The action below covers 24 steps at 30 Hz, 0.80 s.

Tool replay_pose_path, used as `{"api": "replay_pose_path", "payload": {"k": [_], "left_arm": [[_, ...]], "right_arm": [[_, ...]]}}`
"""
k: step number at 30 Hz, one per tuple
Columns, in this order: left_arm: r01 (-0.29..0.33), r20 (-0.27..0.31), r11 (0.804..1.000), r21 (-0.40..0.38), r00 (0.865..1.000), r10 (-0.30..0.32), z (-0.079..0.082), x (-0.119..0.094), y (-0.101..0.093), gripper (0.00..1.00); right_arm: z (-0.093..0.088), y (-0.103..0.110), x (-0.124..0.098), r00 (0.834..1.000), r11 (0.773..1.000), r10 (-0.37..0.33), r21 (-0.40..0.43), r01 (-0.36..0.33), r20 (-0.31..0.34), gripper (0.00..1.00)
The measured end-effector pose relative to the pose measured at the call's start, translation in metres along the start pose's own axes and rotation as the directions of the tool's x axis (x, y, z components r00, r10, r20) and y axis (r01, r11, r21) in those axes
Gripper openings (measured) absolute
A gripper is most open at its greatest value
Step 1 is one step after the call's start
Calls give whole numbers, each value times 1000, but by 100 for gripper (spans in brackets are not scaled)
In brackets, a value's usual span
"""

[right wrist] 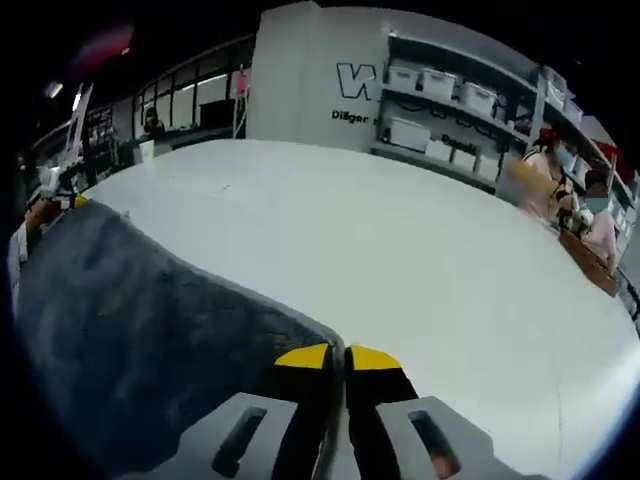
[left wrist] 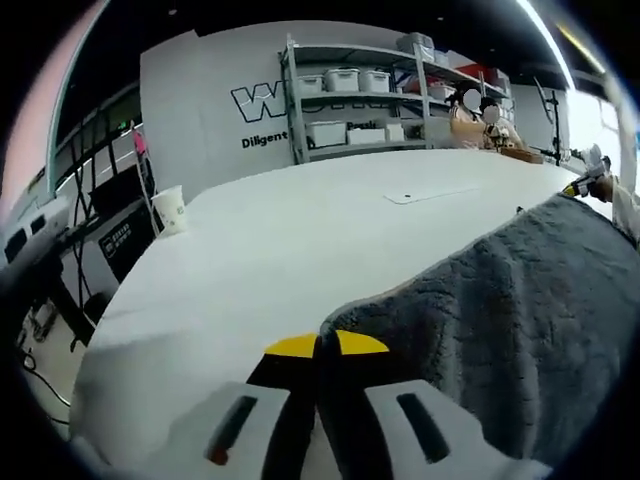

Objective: Open the folded towel by lifting each exposed corner and separating the folded layers until the towel lies flat within the target outline without major curled edges

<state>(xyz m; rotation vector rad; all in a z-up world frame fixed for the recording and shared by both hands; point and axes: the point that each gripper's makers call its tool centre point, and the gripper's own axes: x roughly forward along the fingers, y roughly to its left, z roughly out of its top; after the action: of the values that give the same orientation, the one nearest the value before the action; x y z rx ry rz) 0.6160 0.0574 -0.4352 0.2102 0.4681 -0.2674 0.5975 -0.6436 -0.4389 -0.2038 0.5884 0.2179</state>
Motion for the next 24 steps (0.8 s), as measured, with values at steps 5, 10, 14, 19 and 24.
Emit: {"api": "replay_pose_path", "payload": {"k": [5,10,14,19,24], "left_arm": [[-11,-3,999,45,1000,11,1,0,0,3],[-18,4,998,61,1000,18,2,1,2,3],[-21,4,994,104,1000,21,3,1,1,3],[-58,6,983,172,998,57,4,2,2,3],[-90,-3,969,231,996,93,5,1,3,3]], "right_arm": [[0,-2,-2,999,999,-32,-5,32,31,0],[7,-4,-6,997,997,-57,-57,60,52,0],[11,-6,-10,995,996,-71,-53,75,74,0],[13,-9,-12,991,992,-101,-72,107,92,0],[14,-10,-11,987,981,-133,-133,144,88,0]]}}
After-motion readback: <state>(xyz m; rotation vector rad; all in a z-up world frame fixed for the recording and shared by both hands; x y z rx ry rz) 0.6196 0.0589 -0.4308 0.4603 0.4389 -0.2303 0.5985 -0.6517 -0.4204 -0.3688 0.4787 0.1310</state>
